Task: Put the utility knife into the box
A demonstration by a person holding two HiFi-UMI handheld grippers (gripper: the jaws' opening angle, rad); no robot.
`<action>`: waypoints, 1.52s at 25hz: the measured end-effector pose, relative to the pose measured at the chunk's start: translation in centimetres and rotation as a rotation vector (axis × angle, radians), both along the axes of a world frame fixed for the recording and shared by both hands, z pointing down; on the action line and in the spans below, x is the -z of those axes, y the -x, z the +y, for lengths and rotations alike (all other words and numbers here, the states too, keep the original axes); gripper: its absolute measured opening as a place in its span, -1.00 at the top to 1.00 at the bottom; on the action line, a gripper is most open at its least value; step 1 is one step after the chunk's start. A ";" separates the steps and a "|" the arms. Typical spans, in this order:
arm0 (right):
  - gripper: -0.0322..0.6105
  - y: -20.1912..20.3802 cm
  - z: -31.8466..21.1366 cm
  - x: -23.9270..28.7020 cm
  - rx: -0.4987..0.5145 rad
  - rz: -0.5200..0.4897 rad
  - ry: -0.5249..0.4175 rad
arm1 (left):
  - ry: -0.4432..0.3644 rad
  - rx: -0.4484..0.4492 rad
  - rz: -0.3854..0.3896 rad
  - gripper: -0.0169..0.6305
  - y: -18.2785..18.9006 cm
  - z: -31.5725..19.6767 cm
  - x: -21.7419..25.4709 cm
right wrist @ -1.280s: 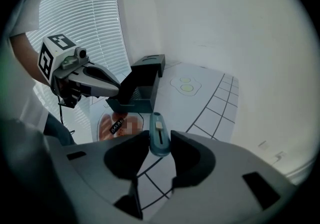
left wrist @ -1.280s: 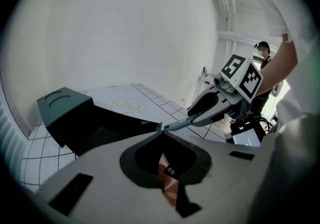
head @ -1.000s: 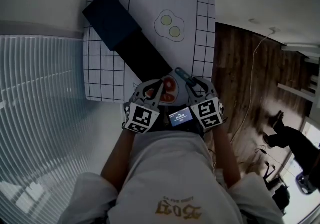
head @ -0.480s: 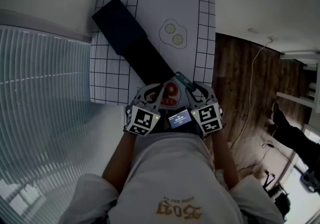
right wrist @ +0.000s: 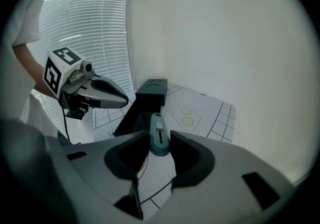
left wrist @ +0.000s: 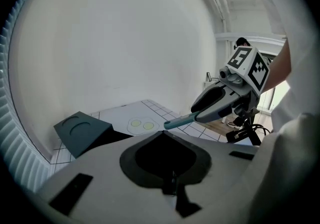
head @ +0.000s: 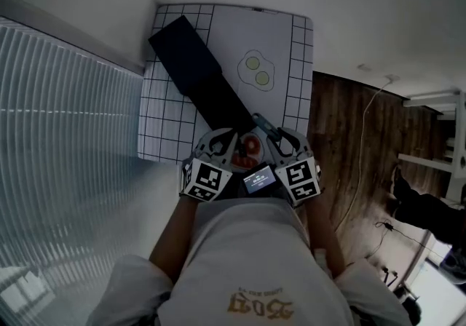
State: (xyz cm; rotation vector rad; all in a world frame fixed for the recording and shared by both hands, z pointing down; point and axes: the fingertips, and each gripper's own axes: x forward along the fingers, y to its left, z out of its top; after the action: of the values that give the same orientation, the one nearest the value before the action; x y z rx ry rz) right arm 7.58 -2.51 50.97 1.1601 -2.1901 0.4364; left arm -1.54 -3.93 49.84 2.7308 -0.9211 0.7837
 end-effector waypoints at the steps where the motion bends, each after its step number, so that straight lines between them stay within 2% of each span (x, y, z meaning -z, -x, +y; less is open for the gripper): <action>1: 0.48 0.1 -0.1 0.3 0.004 0.001 -0.006 | -0.007 0.002 0.000 0.93 0.1 -0.2 0.3; 7: 0.48 1.0 -1.0 1.5 0.025 -0.003 -0.039 | -0.040 0.006 0.000 0.93 0.4 -1.1 1.6; 14: 0.48 1.9 -1.3 1.7 0.050 -0.004 -0.045 | -0.042 0.012 -0.007 0.93 1.0 -1.3 1.6; 30: 0.48 6.8 -2.8 0.3 0.179 -0.017 -0.022 | -0.007 0.124 -0.032 0.93 5.4 -1.3 0.2; 38: 0.48 7.7 -3.9 -0.9 0.207 -0.011 0.004 | 0.020 0.140 -0.040 0.93 6.1 -1.9 -1.0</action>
State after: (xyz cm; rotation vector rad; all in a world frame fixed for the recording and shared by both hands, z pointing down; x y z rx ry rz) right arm -0.16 -6.41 51.90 0.9179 -2.2885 0.3584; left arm -7.67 -5.84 50.82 2.6086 -1.0924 0.8183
